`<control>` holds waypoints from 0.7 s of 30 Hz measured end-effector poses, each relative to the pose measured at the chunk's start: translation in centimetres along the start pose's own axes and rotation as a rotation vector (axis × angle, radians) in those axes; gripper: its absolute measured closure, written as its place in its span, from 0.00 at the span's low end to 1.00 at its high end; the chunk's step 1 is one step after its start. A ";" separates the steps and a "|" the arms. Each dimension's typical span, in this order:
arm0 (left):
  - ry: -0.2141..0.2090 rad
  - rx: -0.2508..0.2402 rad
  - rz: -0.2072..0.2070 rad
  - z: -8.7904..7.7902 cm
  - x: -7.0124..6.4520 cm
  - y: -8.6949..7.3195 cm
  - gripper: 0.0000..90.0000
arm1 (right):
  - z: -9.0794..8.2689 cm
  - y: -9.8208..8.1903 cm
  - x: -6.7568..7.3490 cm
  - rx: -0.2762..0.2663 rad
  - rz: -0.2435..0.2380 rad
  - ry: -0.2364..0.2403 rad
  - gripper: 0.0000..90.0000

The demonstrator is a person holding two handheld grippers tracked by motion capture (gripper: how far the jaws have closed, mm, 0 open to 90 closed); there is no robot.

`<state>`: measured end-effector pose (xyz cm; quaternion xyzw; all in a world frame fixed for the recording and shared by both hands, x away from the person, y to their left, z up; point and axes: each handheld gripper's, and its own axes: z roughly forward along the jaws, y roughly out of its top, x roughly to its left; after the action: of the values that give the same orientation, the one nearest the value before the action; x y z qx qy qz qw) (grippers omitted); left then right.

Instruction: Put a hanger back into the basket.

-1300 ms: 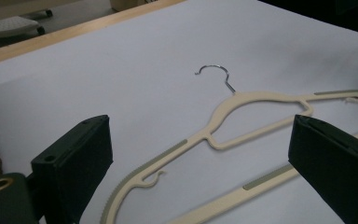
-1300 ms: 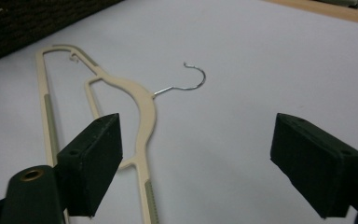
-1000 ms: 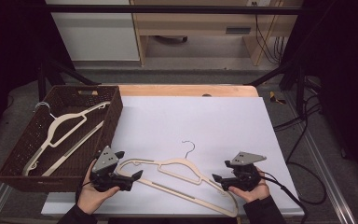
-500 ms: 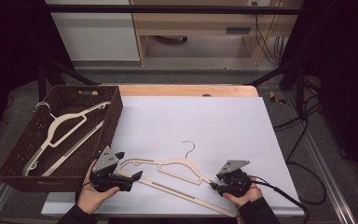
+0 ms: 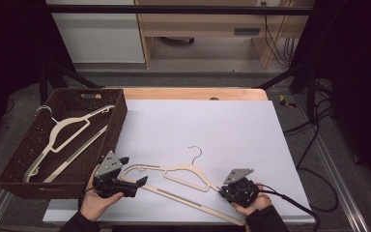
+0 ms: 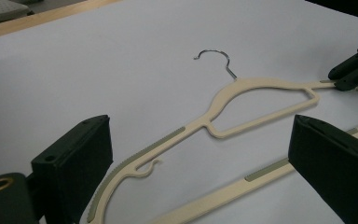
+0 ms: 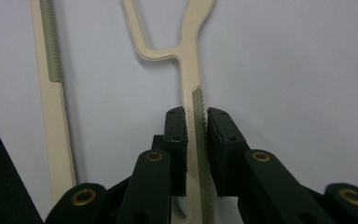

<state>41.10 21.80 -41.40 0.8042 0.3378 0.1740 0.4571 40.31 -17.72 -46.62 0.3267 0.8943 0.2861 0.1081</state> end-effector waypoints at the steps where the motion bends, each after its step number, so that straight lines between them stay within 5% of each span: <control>1: -0.004 -0.001 -0.001 0.1 0.0 0.1 0.07 | 0.0 0.0 0.0 -0.001 -0.004 0.005 0.88; 11: -0.039 0.036 0.019 1.7 -0.3 1.6 0.07 | -0.7 0.1 -0.3 -0.022 -0.053 0.039 0.88; 21: -0.090 0.186 0.085 8.1 -1.5 3.5 0.13 | -2.4 0.8 -0.2 -0.052 -0.081 0.018 0.88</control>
<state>46.08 14.52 -42.60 0.8637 0.2971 0.1248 0.3875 39.93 -18.38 -44.23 0.2846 0.9000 0.3076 0.1203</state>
